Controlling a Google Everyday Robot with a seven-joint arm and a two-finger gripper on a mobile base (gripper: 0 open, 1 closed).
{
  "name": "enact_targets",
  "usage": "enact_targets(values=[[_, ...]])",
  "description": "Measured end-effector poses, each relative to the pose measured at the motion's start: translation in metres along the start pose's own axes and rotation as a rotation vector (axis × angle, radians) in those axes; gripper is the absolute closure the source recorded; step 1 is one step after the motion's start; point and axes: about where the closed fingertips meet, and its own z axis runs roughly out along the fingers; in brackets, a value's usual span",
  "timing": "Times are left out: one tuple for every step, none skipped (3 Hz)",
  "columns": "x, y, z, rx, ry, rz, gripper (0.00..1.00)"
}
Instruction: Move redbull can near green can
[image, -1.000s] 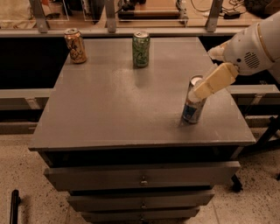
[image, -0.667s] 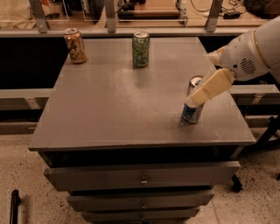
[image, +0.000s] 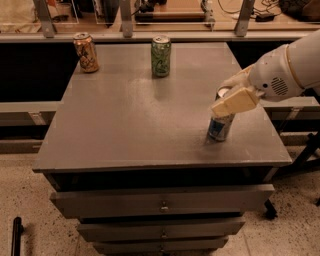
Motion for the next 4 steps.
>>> enact_targets(values=[[-0.001,0.003,0.0,-0.004,-0.026,-0.019,0.64],[-0.007,-0.004,-0.005,-0.01,-0.056,-0.056,0.87],[-0.018,-0.034,-0.016,0.02,-0.073,-0.072,1.0],[-0.045,-0.083,-0.033,0.095,-0.072,-0.087,1.0]])
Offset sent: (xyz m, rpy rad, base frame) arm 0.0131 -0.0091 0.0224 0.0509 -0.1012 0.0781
